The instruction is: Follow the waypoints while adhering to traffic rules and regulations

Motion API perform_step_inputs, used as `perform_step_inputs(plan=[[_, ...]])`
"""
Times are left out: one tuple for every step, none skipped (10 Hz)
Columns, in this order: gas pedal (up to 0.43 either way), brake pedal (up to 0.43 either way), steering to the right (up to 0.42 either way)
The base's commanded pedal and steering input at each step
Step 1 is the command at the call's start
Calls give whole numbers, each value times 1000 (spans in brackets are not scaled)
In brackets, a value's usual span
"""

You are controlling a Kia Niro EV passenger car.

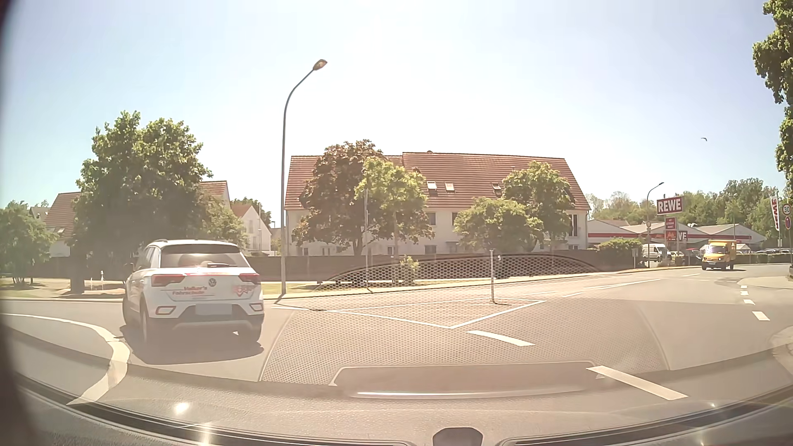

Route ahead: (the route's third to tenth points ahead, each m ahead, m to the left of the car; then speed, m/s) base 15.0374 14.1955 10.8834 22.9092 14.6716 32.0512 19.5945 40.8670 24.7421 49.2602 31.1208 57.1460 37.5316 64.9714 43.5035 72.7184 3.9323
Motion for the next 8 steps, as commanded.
perform_step_inputs(plan=[[8,30,-104],[8,30,-125],[8,30,-151],[8,30,-184],[8,30,-219],[8,30,-243],[8,30,-273],[8,30,-290]])
